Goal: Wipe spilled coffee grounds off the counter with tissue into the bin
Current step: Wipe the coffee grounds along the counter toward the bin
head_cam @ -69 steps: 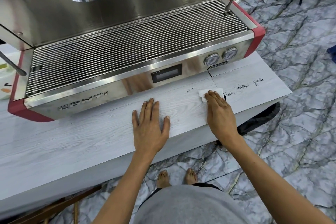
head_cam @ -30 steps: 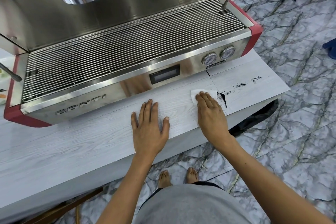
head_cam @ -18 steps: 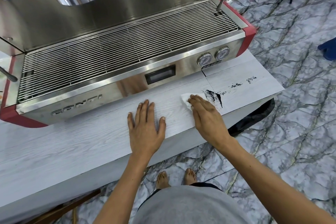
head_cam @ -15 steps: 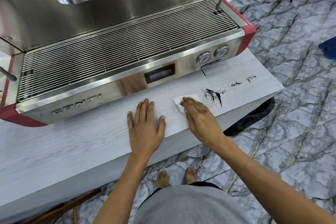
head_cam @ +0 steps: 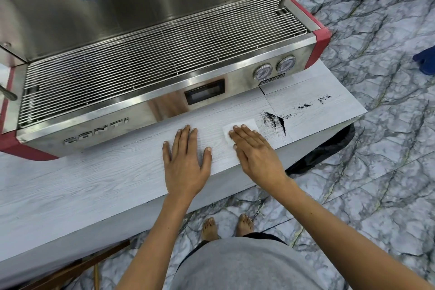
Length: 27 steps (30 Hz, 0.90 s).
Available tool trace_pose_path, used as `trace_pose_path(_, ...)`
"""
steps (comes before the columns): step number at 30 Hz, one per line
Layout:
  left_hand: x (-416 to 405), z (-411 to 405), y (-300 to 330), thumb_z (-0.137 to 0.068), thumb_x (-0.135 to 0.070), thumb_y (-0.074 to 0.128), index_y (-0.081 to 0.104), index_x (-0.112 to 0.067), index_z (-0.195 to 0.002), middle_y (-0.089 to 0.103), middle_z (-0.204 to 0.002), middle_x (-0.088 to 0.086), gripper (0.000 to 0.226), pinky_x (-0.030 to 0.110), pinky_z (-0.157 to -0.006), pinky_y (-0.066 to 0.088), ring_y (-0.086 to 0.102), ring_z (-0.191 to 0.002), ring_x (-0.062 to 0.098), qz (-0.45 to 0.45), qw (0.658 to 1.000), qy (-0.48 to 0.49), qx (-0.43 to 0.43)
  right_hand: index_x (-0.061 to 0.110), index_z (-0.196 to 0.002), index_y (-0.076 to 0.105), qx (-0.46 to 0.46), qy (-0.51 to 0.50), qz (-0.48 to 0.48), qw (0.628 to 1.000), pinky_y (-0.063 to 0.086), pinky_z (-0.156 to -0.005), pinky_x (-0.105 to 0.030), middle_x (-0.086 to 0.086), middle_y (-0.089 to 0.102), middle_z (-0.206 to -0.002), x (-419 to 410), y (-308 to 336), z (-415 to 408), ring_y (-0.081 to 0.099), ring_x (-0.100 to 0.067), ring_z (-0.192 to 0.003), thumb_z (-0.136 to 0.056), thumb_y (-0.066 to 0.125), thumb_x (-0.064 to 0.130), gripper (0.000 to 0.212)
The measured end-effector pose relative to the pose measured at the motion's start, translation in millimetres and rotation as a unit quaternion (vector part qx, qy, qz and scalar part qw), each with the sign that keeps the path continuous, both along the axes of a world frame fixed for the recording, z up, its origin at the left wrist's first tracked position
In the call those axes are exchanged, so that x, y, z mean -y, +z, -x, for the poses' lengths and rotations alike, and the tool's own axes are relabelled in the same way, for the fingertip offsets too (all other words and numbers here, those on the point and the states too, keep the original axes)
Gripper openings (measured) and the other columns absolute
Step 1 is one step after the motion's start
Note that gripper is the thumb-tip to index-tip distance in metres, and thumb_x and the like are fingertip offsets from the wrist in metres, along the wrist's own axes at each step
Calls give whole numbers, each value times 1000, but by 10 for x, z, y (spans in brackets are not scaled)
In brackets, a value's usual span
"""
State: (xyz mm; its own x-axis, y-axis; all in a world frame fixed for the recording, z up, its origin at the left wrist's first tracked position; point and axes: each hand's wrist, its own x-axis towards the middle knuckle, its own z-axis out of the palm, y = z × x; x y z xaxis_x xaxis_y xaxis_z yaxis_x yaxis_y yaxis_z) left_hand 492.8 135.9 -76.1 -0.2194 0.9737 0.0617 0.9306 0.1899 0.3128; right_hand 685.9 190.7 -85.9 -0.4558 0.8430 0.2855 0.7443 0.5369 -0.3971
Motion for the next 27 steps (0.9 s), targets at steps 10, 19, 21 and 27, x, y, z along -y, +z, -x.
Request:
trace_pose_path(10,5,6,9,-98,-57,22,25,-22,-155,18,-165,-4,67,46,-124,2,9,-152,12,1,1000,-1,5,9,-134,54,-3,-37,9,999,33,-112,-43,-7,51,-141,-181,26,-233,40,-20,-136,-99,36,22,42)
trace_pose_path(19,2,-5,14,-97,-57,22,25,-22,-155,17,-165,-4,67,46,-124,1,9,-152,12,1,1000,0,6,8,-132,55,-8,-49,14,999,34,-112,-43,-8,53,-140,-215,55,-299,42,-21,-135,-97,35,20,42)
trace_pose_path(21,-2,-10,21,-97,-56,23,27,-22,-155,18,-165,-4,67,46,-124,2,10,-152,12,-2,1000,3,9,7,-135,51,-6,-45,18,999,33,-112,-43,-9,51,-141,-206,76,-298,40,-21,-137,-97,33,21,45)
trace_pose_path(27,-74,-120,38,-94,-55,26,36,-17,-150,26,-162,1,68,50,-123,4,15,-151,17,-23,999,25,36,5,-139,46,35,-28,15,999,30,-114,-41,-12,44,-146,-248,111,-208,38,-24,-138,-94,33,22,50)
